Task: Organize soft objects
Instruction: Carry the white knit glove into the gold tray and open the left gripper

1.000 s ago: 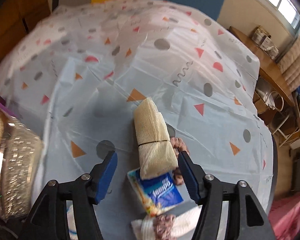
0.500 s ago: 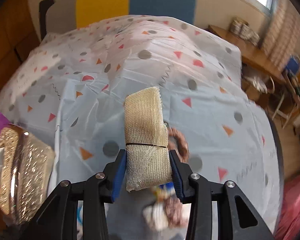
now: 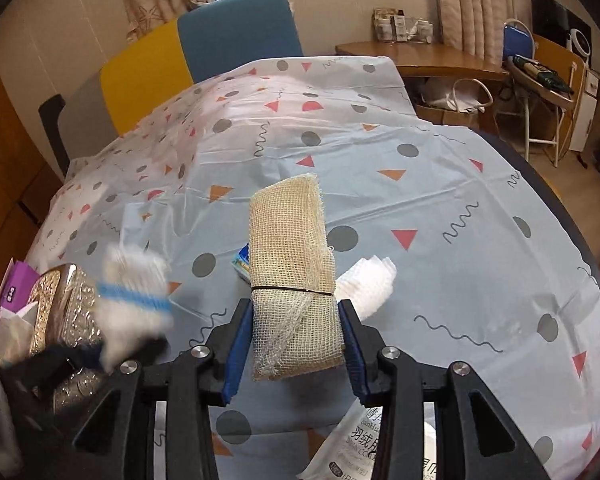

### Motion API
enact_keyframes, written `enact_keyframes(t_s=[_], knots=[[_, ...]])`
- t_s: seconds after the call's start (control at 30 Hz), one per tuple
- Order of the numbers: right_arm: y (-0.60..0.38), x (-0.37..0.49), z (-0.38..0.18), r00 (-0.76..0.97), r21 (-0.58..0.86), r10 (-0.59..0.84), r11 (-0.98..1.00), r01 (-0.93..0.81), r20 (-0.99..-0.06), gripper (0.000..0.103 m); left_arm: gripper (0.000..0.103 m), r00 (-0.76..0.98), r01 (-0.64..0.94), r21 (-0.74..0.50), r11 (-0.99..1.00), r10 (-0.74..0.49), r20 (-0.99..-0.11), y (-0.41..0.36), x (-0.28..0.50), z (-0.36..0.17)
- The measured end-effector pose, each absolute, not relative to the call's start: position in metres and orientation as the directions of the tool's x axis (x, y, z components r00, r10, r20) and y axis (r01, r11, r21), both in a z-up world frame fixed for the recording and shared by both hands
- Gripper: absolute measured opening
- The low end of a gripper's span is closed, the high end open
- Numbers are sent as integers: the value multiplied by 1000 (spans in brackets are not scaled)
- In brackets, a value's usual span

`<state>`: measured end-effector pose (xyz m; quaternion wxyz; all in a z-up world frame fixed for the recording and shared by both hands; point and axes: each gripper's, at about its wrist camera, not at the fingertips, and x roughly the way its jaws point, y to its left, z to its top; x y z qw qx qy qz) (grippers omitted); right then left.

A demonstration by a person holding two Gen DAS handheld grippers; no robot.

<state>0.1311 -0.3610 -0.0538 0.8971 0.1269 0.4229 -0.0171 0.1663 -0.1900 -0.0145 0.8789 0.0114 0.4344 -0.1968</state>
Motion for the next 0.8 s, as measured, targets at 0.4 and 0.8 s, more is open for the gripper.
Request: enact_keyframes(t_s=[0.4, 0.8], knots=[[-292, 134, -75, 569, 58, 119, 990, -125, -813, 42, 23, 737, 89, -137, 986, -158, -657, -13, 199, 68], [-265, 137, -117, 439, -36, 51, 982, -188, -897, 43, 23, 729, -204, -173, 964, 32, -684, 172, 94, 11]])
